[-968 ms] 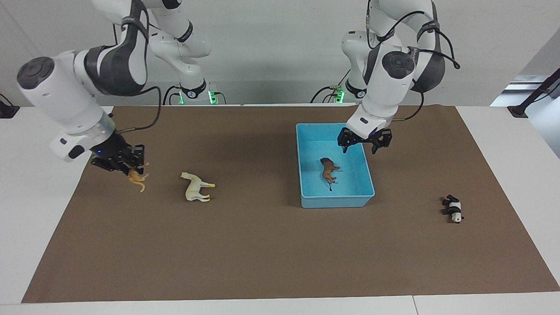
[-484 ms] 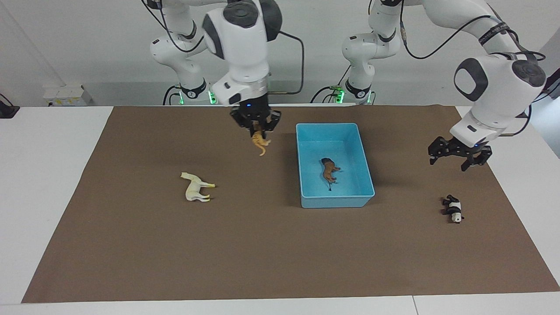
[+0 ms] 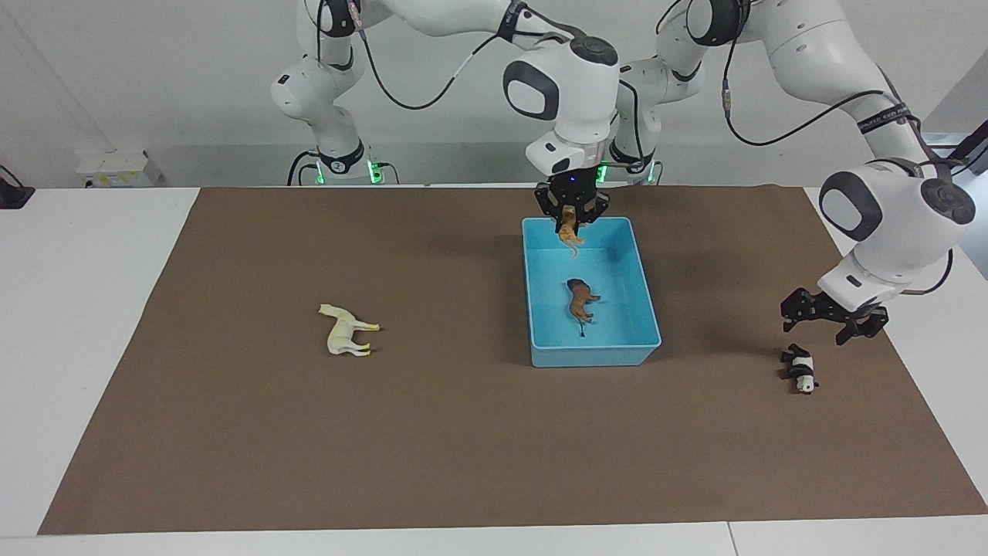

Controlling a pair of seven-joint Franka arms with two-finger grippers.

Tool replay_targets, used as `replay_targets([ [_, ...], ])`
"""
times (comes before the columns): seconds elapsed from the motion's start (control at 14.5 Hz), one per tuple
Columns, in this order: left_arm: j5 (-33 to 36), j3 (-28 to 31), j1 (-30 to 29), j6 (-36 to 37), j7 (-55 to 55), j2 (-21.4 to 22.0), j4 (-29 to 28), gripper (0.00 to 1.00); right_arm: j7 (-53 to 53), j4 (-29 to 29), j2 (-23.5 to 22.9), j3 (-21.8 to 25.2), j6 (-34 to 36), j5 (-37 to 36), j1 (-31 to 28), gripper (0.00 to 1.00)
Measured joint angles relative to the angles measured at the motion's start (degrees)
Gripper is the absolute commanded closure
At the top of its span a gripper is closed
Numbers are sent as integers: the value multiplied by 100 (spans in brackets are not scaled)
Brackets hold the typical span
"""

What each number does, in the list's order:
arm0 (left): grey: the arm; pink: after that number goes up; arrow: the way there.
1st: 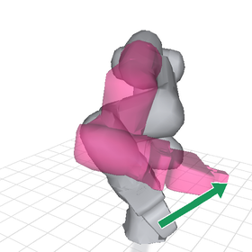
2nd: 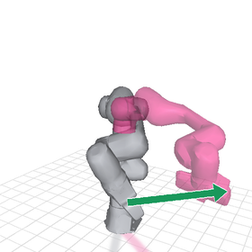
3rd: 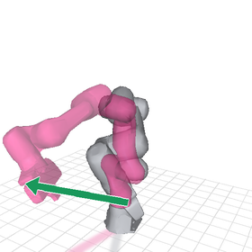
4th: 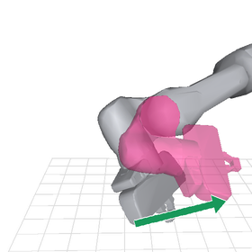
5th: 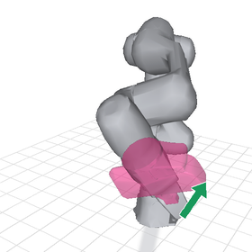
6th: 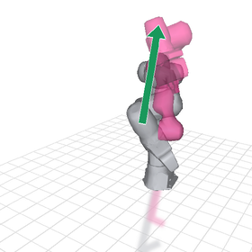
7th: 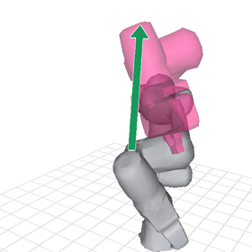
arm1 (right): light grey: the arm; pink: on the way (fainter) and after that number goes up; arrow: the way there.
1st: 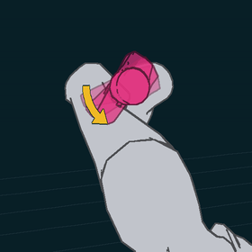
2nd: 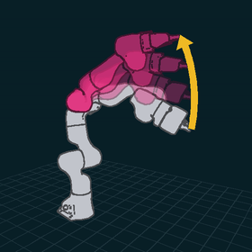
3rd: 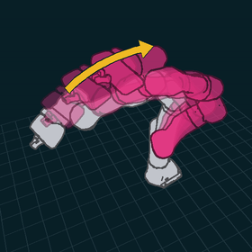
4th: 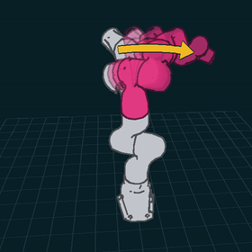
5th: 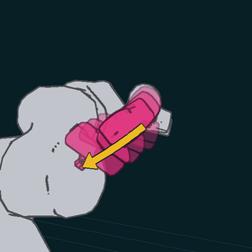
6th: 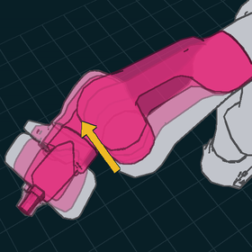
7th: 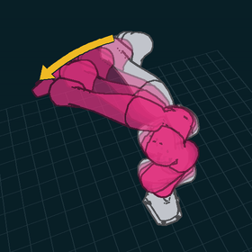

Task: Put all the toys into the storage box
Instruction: 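Carry the tan dog into the box with the right gripper and release, then carry the panda into the box with the left gripper and release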

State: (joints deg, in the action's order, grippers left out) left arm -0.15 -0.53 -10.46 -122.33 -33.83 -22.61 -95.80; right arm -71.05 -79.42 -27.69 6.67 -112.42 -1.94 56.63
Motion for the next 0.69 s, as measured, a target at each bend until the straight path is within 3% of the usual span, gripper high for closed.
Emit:
replay_targets([
  [0.21, 0, -8, 0, -357, 11, -288, 7, 0, -345, 205, -280, 12, -2, -2, 2, 0],
  [0.55, 1, 91, -6, -520, 12, -549, 9, 0, -405, 705, -192, 123, 1140, -43, -71, 0],
  [0.69, 1, 137, -11, -543, 12, -606, 9, 0, -2, 756, 72, 222, 1551, -153, -418, 0],
])
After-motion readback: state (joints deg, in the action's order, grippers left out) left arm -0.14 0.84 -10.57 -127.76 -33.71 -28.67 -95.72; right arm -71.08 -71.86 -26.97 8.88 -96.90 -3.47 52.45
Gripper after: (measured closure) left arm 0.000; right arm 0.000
